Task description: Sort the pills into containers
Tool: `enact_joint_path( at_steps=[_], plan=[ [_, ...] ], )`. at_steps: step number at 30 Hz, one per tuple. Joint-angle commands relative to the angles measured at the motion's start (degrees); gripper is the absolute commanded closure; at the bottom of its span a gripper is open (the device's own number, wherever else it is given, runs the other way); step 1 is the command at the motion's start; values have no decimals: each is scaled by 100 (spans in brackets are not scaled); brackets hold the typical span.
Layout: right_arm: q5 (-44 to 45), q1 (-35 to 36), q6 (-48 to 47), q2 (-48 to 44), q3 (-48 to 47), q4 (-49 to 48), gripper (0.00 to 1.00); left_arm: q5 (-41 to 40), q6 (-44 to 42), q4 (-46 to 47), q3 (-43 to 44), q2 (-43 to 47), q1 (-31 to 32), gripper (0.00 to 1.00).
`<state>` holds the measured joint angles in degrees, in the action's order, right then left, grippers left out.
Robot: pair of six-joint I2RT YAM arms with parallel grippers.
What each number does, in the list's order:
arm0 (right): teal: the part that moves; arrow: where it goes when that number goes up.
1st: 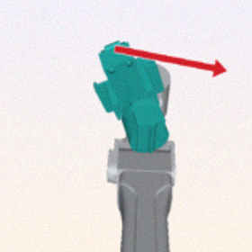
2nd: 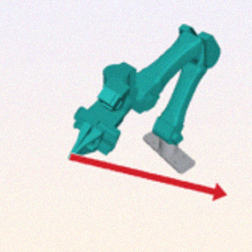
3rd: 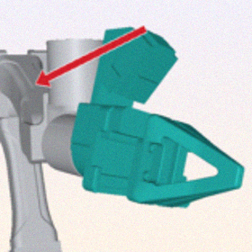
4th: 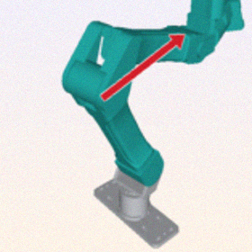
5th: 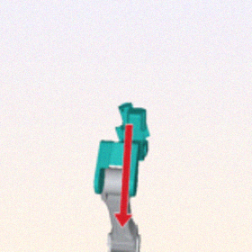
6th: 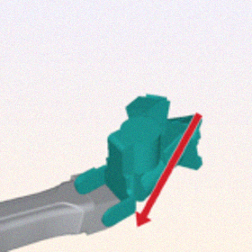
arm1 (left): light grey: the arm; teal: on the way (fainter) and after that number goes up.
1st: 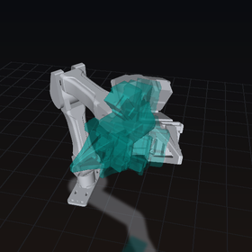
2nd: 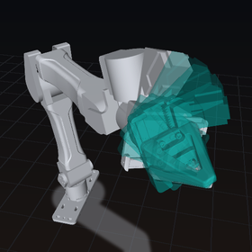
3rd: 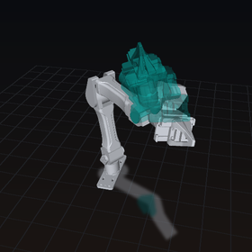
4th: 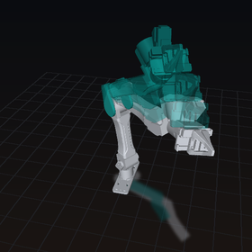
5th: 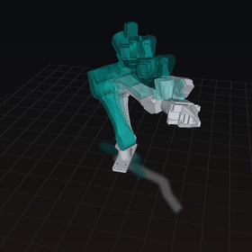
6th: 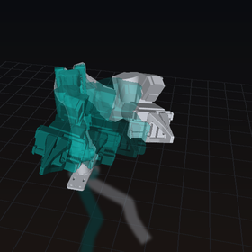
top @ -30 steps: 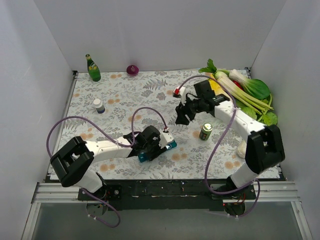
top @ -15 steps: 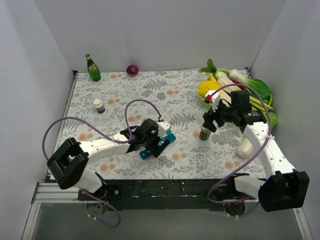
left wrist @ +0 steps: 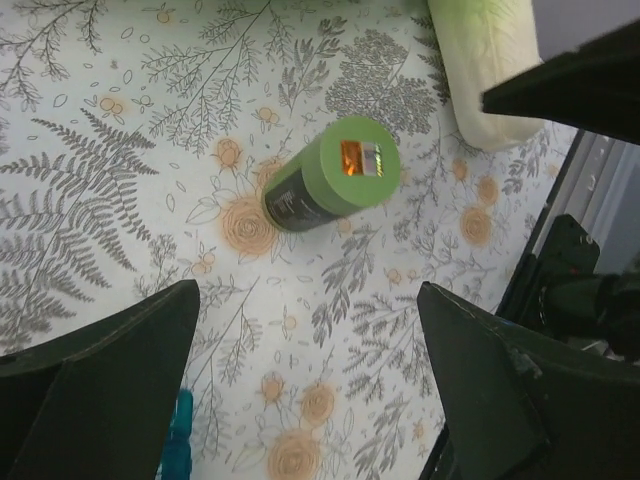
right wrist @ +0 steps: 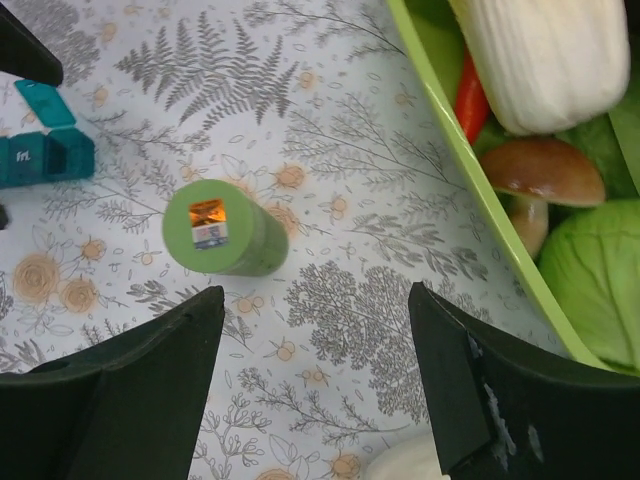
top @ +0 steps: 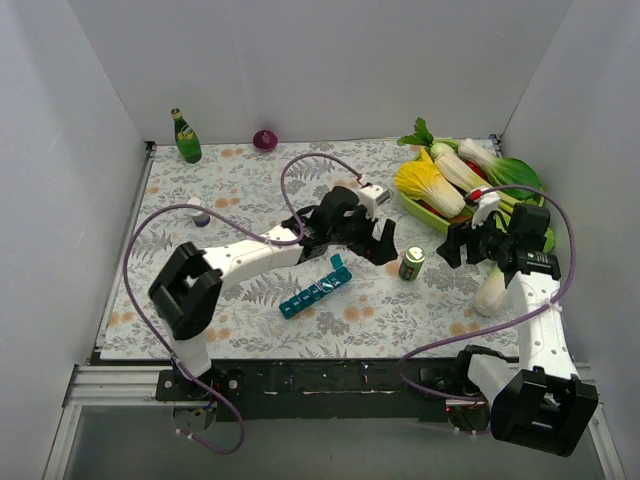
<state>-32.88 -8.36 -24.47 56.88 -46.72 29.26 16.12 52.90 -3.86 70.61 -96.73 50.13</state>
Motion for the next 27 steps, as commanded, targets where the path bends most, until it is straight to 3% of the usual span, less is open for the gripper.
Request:
enact_joint_path(
  at_steps=[1, 8, 15, 20, 27],
  plan=[
    [-271, -666, 671, -178, 198, -535, 18, -55, 747, -957, 1111, -1048, 198, 9],
    [-798, -1203, 812, -72, 348, -640, 19, -1373, 932, -1943, 2369, -1937, 735, 13],
    [-992, -1308, 821, -11, 356, -623, 19, -1849, 985, -2172, 2791, -2183, 999, 18],
    [-1062, -1335, 821, -37, 348, -623, 19, -2165, 827, -2470, 3590, -2569, 1069, 23],
    [-1124, -1361, 830, -72, 374, -614, 19, -2385, 572, -3015, 4461, -3194, 1139, 38]
  ],
)
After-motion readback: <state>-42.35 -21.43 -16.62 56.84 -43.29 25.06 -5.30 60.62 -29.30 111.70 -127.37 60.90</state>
